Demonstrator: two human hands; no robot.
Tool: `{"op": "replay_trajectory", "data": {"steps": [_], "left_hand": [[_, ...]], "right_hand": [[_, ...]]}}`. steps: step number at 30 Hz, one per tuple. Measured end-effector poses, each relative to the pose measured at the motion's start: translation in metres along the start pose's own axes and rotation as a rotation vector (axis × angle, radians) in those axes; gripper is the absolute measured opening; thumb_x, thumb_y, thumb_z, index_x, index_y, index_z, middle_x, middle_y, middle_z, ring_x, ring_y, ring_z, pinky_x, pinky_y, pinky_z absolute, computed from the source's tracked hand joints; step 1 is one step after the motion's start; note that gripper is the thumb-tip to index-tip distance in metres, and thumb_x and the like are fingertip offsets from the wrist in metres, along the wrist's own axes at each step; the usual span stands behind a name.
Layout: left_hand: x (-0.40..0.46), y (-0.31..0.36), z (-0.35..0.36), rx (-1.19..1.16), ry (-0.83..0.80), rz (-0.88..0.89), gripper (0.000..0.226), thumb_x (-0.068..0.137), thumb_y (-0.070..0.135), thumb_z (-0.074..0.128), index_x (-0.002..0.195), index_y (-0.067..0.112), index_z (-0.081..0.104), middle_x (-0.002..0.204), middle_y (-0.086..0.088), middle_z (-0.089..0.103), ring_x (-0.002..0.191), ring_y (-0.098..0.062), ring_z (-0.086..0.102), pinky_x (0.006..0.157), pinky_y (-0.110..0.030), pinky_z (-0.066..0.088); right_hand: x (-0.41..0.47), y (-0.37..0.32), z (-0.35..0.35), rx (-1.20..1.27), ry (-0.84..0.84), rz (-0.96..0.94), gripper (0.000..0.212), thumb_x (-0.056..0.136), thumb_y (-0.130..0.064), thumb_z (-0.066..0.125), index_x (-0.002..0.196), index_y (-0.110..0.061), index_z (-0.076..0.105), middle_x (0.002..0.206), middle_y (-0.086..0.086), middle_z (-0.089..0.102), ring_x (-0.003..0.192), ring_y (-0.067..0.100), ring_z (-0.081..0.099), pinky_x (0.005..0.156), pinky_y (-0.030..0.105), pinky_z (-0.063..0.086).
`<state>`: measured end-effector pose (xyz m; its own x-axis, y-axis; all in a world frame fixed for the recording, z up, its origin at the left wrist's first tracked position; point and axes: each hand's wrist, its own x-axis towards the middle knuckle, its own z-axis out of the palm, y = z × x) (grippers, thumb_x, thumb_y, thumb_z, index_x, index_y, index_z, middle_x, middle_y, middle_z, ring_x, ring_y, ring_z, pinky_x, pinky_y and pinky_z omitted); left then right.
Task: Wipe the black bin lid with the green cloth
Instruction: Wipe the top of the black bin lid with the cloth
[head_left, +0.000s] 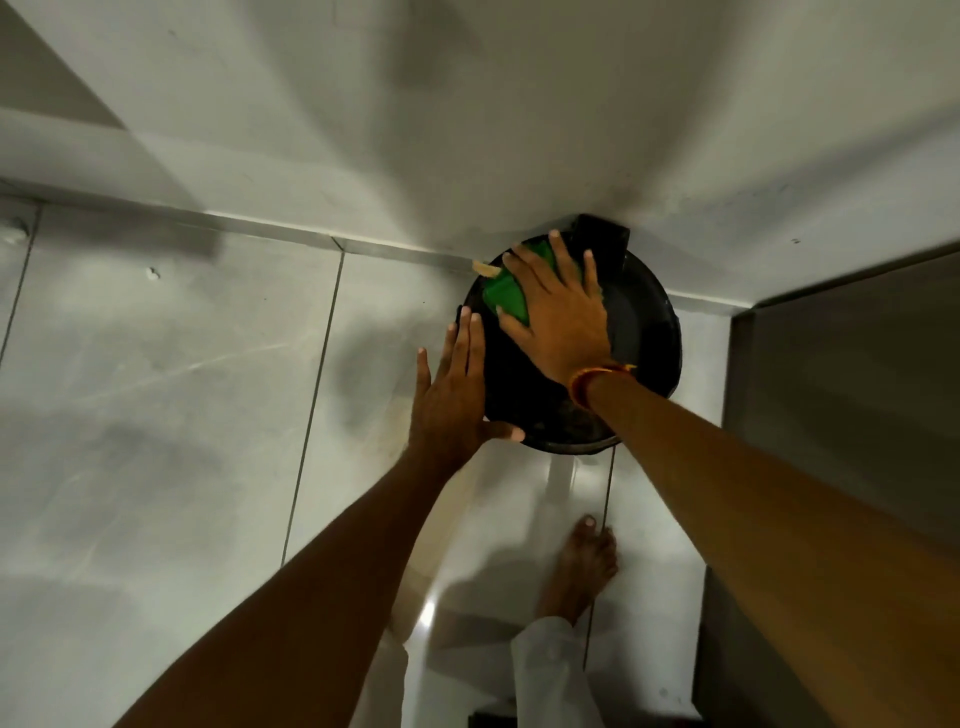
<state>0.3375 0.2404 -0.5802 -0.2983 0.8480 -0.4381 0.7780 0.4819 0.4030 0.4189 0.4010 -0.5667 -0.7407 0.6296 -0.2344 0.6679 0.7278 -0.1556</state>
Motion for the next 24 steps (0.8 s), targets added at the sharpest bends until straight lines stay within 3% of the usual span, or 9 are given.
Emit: {"op": "replay_trajectory", "data": {"steps": [2,4,7,13,16,20,24], "left_hand": [[0.0,0.0,-0.001,0.025,-0.006,0.002,0.15,0.061,0.081,0.071,0.162,0.007,-0.012,0.173,-0.011,-0.012,0.16,-0.028,-0.008,0.127,-0.062,0.003],[-0.001,0.001,-0.003,0.039,-0.021,0.001,0.149,0.063,0.08,0.07,0.161,0.007,-0.014,0.172,-0.012,-0.015,0.16,-0.028,-0.011,0.127,-0.061,0.0],[-0.001,0.011,-0.004,0.072,-0.008,-0.01,0.15,0.064,0.07,0.078,0.16,0.006,-0.017,0.171,-0.014,-0.017,0.159,-0.029,-0.013,0.128,-0.058,0.0],[0.0,0.028,-0.002,0.137,-0.022,0.051,0.145,0.068,0.054,0.084,0.159,0.004,-0.017,0.17,-0.017,-0.02,0.159,-0.032,-0.013,0.129,-0.056,0.009],[-0.001,0.031,0.0,0.165,-0.02,0.045,0.145,0.067,0.052,0.085,0.16,0.003,-0.016,0.17,-0.018,-0.019,0.159,-0.032,-0.011,0.129,-0.055,0.01],[0.0,0.035,-0.001,0.187,-0.028,0.028,0.145,0.068,0.053,0.084,0.159,0.003,-0.017,0.169,-0.018,-0.021,0.159,-0.033,-0.011,0.129,-0.054,0.012],[0.002,0.037,-0.001,0.167,-0.041,0.008,0.146,0.068,0.051,0.085,0.159,0.005,-0.019,0.17,-0.016,-0.021,0.159,-0.032,-0.011,0.128,-0.054,0.011]], "right_hand": [[-0.011,-0.004,0.005,0.0,0.024,-0.001,0.073,0.096,-0.058,0.038,0.16,-0.024,0.032,0.169,-0.001,0.029,0.161,0.033,0.011,0.129,0.06,0.008],[-0.05,0.003,0.015,-0.016,0.027,-0.115,0.075,0.097,-0.056,0.043,0.163,-0.024,0.026,0.172,-0.001,0.023,0.161,0.032,0.01,0.129,0.06,0.009],[-0.116,0.033,0.025,-0.045,0.024,-0.154,0.078,0.096,-0.053,0.049,0.164,-0.024,0.023,0.173,-0.001,0.019,0.162,0.031,0.01,0.129,0.06,0.013],[-0.062,0.072,0.003,0.081,0.06,0.29,0.075,0.1,-0.052,0.047,0.164,-0.023,0.021,0.174,0.0,0.015,0.161,0.036,0.008,0.127,0.06,0.012],[-0.039,0.067,-0.003,0.041,0.031,0.189,0.074,0.101,-0.055,0.041,0.164,-0.024,0.018,0.174,-0.002,0.012,0.161,0.035,0.006,0.128,0.062,0.01],[-0.104,0.045,0.018,0.007,0.012,-0.072,0.075,0.098,-0.052,0.044,0.164,-0.024,0.022,0.173,-0.002,0.019,0.162,0.03,0.01,0.127,0.062,0.016],[-0.156,0.065,0.028,0.117,0.005,0.077,0.076,0.098,-0.051,0.049,0.164,-0.027,0.02,0.173,-0.006,0.017,0.163,0.027,0.004,0.129,0.059,0.016]]}}
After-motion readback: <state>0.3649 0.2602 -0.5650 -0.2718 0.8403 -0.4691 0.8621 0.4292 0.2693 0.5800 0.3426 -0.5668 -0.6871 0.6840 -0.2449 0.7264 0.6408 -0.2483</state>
